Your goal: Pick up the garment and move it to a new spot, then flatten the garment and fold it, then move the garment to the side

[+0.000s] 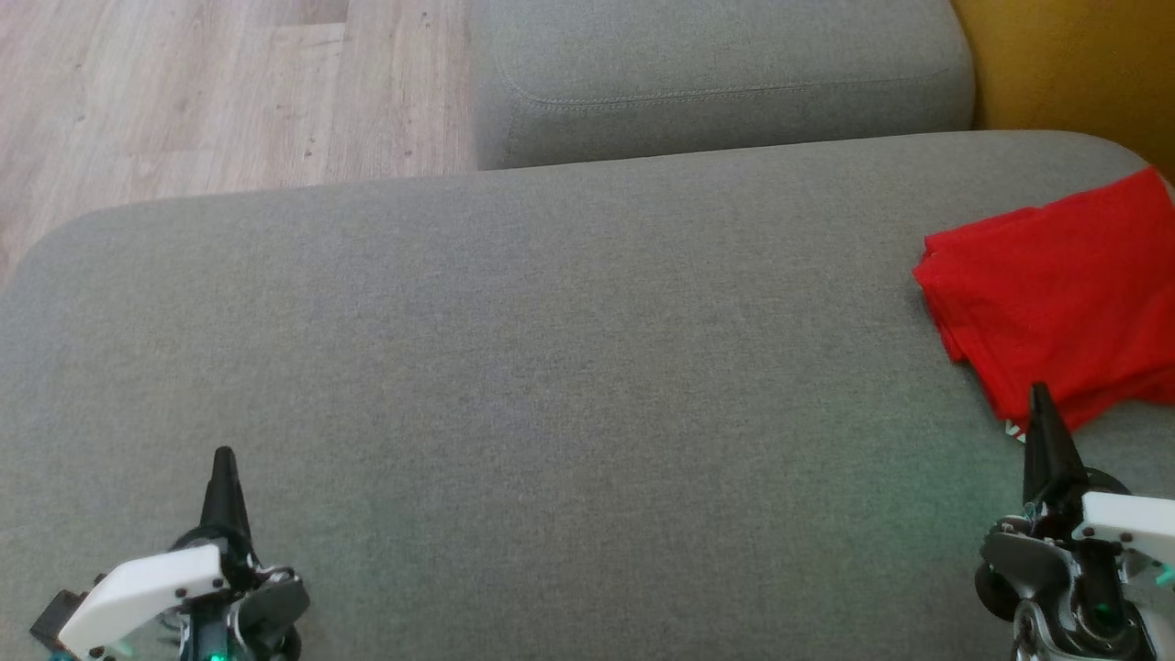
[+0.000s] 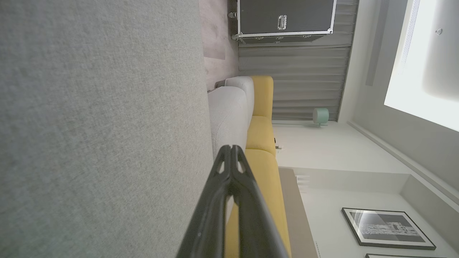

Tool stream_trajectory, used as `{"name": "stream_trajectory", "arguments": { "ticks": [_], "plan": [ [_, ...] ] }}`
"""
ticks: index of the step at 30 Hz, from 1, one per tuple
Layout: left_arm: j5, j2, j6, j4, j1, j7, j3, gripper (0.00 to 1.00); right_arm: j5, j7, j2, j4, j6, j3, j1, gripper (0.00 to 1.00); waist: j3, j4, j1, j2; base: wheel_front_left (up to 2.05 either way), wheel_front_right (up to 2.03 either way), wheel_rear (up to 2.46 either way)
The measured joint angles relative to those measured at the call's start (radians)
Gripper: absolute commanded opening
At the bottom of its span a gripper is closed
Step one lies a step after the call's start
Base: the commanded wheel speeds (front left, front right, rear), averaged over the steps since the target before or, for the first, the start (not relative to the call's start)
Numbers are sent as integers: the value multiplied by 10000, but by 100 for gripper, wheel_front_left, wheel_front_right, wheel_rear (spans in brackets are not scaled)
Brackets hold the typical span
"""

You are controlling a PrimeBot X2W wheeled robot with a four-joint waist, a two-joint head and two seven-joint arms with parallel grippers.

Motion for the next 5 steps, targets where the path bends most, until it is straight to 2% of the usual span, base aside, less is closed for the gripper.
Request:
{"name": "stream_trajectory", "arguments": {
  "ticks": [5],
  "plan": [
    [0,-17,0,0,0,6,31,0,0,4,8,0,0,-15,0,0,0,0,0,0,0,0,0]
  ]
}}
